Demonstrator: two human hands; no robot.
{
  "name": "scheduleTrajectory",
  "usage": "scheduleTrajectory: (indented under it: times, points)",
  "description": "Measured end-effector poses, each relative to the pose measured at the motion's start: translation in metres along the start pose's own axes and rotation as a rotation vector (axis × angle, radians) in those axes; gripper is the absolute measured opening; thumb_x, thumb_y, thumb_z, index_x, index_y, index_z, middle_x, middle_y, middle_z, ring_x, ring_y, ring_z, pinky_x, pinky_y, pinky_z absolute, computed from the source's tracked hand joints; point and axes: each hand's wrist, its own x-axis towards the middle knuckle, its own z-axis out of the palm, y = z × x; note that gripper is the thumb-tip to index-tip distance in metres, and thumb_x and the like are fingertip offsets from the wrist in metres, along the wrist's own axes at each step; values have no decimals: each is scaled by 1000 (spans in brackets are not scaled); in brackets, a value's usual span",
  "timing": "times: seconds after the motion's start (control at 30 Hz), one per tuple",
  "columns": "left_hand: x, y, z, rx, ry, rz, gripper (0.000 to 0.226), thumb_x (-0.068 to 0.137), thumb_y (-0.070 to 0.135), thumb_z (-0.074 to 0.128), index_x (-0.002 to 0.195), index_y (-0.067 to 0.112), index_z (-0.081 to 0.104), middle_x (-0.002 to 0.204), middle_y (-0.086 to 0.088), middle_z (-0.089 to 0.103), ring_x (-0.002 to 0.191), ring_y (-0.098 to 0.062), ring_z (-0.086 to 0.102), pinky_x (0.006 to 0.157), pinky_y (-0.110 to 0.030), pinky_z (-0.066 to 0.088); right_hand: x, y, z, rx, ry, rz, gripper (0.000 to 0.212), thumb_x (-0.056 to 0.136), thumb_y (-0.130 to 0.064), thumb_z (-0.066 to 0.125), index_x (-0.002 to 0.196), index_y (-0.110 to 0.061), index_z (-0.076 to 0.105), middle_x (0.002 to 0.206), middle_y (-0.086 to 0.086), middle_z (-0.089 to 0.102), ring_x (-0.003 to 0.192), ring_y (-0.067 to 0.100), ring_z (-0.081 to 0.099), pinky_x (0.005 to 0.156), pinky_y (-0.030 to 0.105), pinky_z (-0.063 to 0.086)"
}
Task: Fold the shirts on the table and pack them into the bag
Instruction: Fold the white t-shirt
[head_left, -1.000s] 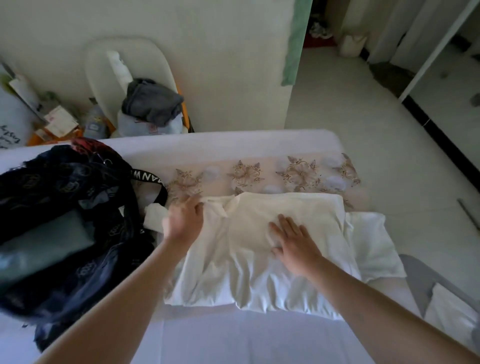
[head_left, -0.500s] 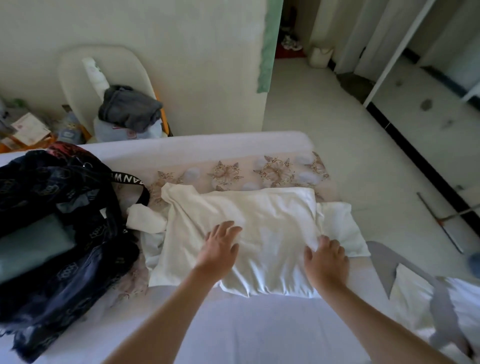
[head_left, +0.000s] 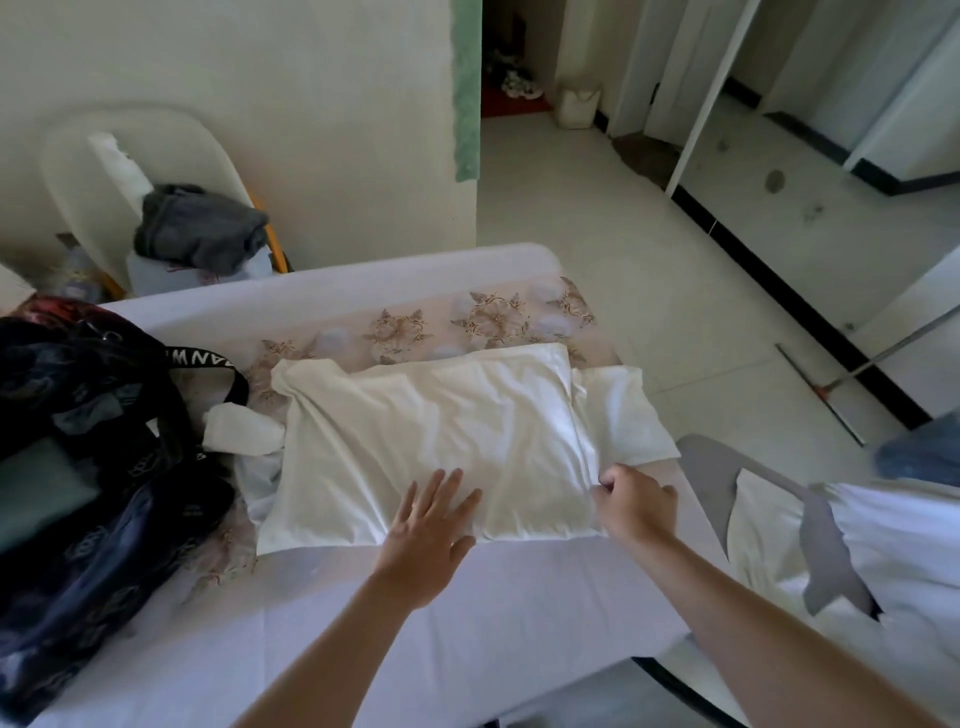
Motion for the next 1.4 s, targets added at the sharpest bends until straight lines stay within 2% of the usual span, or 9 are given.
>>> scheduleTrajectory:
  times: [0.2,0.4,0.5,0.63,0.77,0.9,1.07,1.23,1.4]
  points:
    - [5,18,3,-51,-222,-2,71,88,59,17,154,36,22,165,4,8,152,-23,6,121,-52,10,-2,19,-13,-217,156,-13,16,90,-18,55,102,-25,64,98,1,69,98,25,63,84,37,39]
    - [-15,1,-17,-328,321,-326,37,92,16,47,127,22,58,128,0,58,117,-25,53,95,-43,47,-26,-40,12,-131,172,-553,59,55,3,71,110,-15,63,112,11,58,94,35,61,72,41,51]
    - [-41,-38,-33,-240,417,-697,35,90,6,58,124,11,54,125,-11,53,112,-35,48,91,-55,44,-51,-87,30,-37,46,-837,55,61,-2,70,115,-15,65,129,12,59,111,32,62,81,40,55]
    - [-62,-87,-51,-393,289,-1140,43,94,31,58,132,11,52,132,-23,51,119,-42,45,99,-54,38,-69,-114,63,-73,-90,-944,62,70,-16,77,129,-15,59,137,14,58,121,31,61,86,39,56]
    - [-66,-109,-60,-477,357,-1134,20,92,28,60,99,13,71,101,-18,66,94,-35,57,83,-38,44,-67,-117,79,-183,-135,-900,77,68,-31,84,137,-15,54,140,12,57,125,30,59,92,42,54]
    - [-81,-99,-73,-808,756,-1216,16,99,21,43,97,12,56,91,-8,59,90,-32,54,73,-36,39,-63,-111,78,-165,-120,-896,76,87,-53,43,149,-10,40,155,11,41,141,29,41,111,45,36]
    - [-111,-95,-73,-695,404,-1245,29,95,43,45,94,15,53,84,1,58,91,-25,48,102,-43,30,-72,-115,67,-282,-248,-914,84,92,-58,39,159,-22,7,167,7,6,154,25,2,121,47,9]
    - [-117,-99,-70,-396,221,-1158,19,85,17,48,102,26,42,92,-2,68,93,-27,59,91,-39,26,-69,-109,64,-367,-186,-1047,65,73,-13,62,137,-19,60,144,12,54,128,32,57,91,45,55]
    - [-138,-91,-60,-11,21,-1106,44,70,11,54,111,25,45,115,-4,59,108,-28,47,92,-40,30,-75,-91,51,-283,-42,-1252,51,76,-21,41,116,-23,73,127,0,68,114,20,65,85,31,57]
